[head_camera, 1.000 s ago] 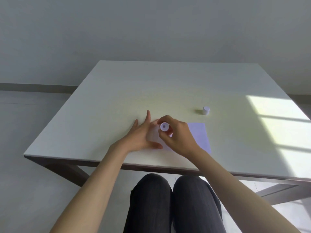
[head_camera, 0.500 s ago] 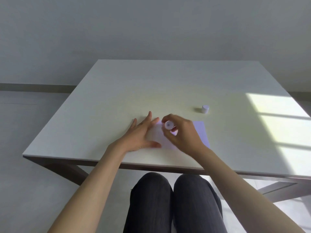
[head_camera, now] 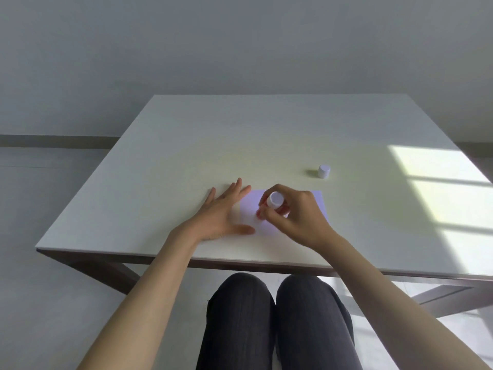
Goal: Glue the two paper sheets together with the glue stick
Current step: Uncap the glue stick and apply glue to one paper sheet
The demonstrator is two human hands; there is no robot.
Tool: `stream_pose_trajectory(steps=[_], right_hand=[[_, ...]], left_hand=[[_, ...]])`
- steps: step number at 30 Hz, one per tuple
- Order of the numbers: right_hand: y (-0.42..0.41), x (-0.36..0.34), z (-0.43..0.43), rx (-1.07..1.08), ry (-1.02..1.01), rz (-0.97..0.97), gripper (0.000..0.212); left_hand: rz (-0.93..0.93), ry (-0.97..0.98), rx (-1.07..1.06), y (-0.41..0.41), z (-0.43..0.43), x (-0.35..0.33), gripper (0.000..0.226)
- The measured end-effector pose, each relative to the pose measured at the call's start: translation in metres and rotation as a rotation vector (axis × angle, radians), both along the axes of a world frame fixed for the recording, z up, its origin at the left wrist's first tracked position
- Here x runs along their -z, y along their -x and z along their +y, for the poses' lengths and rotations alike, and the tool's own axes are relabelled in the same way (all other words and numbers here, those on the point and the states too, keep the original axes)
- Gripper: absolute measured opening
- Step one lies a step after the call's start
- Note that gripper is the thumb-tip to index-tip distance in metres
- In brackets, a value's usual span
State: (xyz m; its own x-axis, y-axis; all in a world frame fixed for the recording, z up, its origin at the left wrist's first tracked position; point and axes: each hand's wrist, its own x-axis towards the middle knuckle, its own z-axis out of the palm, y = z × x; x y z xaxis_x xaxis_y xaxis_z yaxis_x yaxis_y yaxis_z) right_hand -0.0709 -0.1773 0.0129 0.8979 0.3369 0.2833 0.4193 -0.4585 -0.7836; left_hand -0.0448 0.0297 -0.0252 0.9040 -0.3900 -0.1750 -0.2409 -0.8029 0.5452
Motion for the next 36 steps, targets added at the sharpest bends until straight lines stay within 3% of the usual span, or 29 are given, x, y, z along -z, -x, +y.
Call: stream_pose_trajectory(steps=[2, 8, 14, 22, 27, 31, 36], right_hand=[[0.003, -0.001, -0.002, -0.052, -0.009, 0.037, 0.008], [-0.009, -0.006, -0.014, 0.131, -0.096, 0.001, 0.007], [0.004, -0.003, -0.015, -0.013, -0.068, 0.094, 0.015], [-0.025, -0.001, -0.003, 0.327, -0.090, -0.027, 0.010], [0.006, 0.006, 0.023, 0.076, 0.075, -0.249, 0.007], [0.001, 0.003, 0.029, -0.009, 0.009, -0.105, 0.014], [-0.033, -0.002, 0.010, 0.216, -0.188, 0.064, 0.018]], left_hand=[[-0.007, 0.005, 0.002, 0.000, 0.000, 0.001, 0.101], [0.006, 0.020, 0.006, 0.002, 0.001, 0.001, 0.101], [-0.024, -0.011, 0.011, 0.000, 0.000, 0.002, 0.101], [-0.025, 0.025, 0.008, 0.004, 0.001, 0.000, 0.105], [-0.048, -0.035, 0.015, -0.002, 0.000, 0.005, 0.106], [-0.060, -0.037, 0.012, -0.002, -0.001, 0.006, 0.109], [-0.036, -0.025, 0.022, 0.003, 0.001, 0.000, 0.107]])
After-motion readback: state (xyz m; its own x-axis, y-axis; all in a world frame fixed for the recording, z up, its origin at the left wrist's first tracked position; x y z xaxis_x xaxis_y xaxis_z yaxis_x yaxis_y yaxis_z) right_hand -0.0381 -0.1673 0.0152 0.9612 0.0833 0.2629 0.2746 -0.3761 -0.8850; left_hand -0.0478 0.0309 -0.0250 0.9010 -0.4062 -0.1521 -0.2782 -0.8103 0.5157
